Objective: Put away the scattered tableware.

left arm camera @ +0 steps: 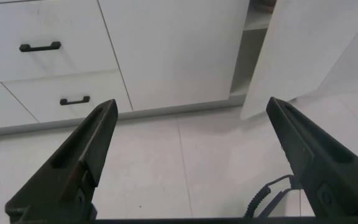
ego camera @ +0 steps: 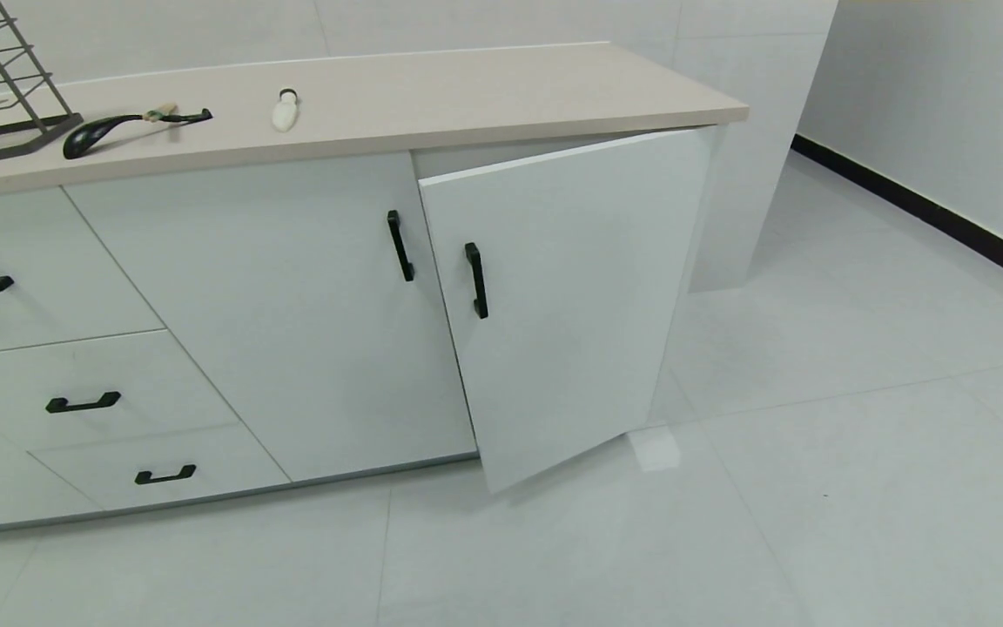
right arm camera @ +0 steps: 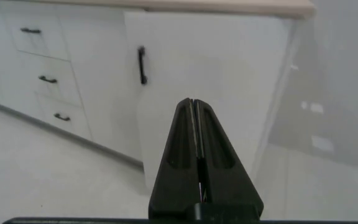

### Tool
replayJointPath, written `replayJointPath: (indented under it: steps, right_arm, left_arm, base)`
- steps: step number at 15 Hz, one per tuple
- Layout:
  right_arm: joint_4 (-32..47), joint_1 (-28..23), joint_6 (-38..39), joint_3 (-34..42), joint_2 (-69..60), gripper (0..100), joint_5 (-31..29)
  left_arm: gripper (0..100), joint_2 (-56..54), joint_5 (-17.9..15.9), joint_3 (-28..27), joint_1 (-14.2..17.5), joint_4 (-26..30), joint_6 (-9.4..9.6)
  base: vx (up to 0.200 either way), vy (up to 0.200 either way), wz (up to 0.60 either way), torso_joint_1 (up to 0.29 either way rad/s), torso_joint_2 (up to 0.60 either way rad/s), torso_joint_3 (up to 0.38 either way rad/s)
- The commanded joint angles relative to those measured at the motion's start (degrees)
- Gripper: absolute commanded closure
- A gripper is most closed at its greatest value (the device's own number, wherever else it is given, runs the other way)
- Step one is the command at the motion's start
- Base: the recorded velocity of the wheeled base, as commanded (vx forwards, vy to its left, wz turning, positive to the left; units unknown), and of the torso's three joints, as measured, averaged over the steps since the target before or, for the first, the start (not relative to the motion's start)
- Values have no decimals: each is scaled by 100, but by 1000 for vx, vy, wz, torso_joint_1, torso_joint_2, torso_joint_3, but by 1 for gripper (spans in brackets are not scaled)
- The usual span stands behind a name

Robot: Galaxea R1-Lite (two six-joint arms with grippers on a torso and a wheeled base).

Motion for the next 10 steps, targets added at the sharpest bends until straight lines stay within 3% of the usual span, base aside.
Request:
replayJointPath:
  steps: [1,2,3,6,8,10]
  right_arm:
    - [3639,-1074,-183,-29,-3404,100,-190]
    - [4861,-1179,-201,-257,-4178,100,-190]
    - [5546,-1188,-315,-345,-4336,100,-190]
    - [5450,-1179,-526,-37,-4310,100,-225]
    - [5705,-1179,-553,77,-4318,100,-911]
    - [6144,-1179,-667,77,-4318,100,-2247]
  left_arm:
    - [0,-2,2,0,-7,1,9]
    - [0,-2,2,0,-7,1,18]
    - [0,-2,2,0,-7,1,18]
    - [0,-2,2,0,-7,1,18]
    - [0,-2,2,0,-7,1,0]
    - [0,-2,11,0,-7,1,-18]
  base:
    - [0,0,0,0,0,0]
    - [0,0,0,0,0,0]
    - [0,0,0,0,0,0]
    - [0,0,0,0,0,0]
    - [0,0,0,0,0,0]
    - [0,0,0,0,0,0]
